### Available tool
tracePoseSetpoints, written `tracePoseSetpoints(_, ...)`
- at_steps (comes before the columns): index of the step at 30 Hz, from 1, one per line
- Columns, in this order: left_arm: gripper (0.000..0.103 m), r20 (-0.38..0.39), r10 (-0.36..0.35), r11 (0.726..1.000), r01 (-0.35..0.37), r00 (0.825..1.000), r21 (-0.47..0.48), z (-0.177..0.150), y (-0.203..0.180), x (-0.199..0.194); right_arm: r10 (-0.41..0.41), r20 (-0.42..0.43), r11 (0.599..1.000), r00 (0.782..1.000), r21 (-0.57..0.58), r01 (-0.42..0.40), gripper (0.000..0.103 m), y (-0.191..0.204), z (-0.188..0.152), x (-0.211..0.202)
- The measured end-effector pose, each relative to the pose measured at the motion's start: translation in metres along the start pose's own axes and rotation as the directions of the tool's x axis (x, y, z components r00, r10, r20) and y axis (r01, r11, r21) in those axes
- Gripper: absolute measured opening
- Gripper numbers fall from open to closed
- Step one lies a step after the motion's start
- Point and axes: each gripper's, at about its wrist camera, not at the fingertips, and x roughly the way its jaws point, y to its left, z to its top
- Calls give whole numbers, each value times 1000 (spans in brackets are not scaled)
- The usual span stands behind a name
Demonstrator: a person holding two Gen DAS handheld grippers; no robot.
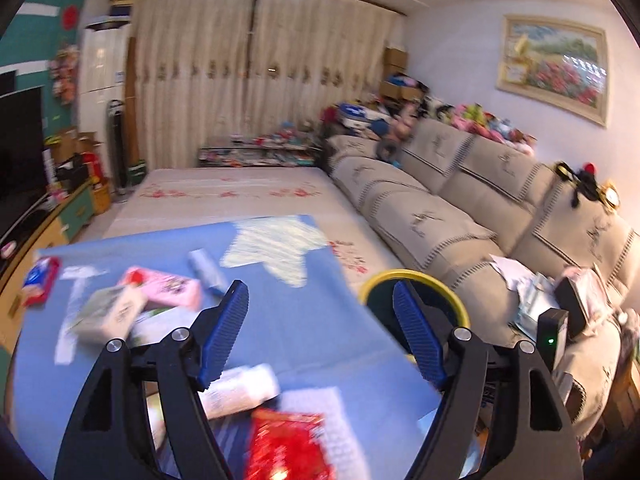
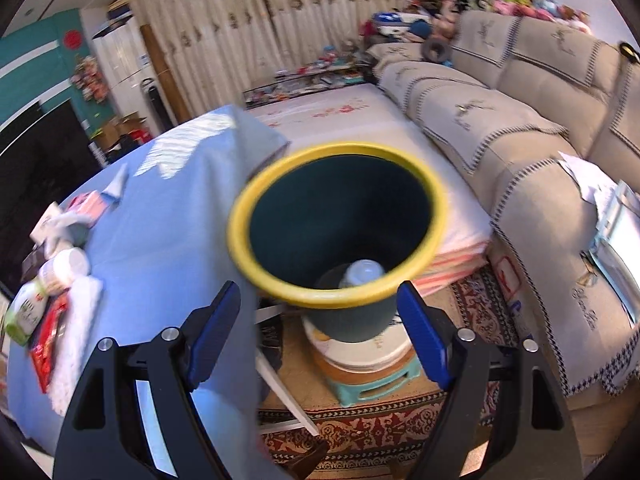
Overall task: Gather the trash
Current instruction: 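Grasp the red snack wrapper with the right tool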
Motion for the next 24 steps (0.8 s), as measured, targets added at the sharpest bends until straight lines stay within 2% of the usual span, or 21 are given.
tracePoseSetpoints(8,75,5,137,982,-135,991,-131,-54,87,-65,142,-11,976,990,-167,-142,76,104,-5,-8)
tracePoseSetpoints(12,75,9,181,972,-178,983,-153,-72,111,-86,194,-13,956,981,-220,-192,67,145,-11,-19)
tracePoseSetpoints(16,75,21,193,970,-188,981,-153,-80,121,-98,215,-43,937,976,-273,-218,56,183,-25,-25)
tracePoseSetpoints(20,76,28,177,973,-171,984,-152,-84,122,-102,208,-90,929,974,-293,-226,44,203,-36,-20)
tracePoseSetpoints(24,76,25,162,975,-156,986,-161,-87,123,-104,213,-128,923,969,-299,-243,43,209,-51,-19)
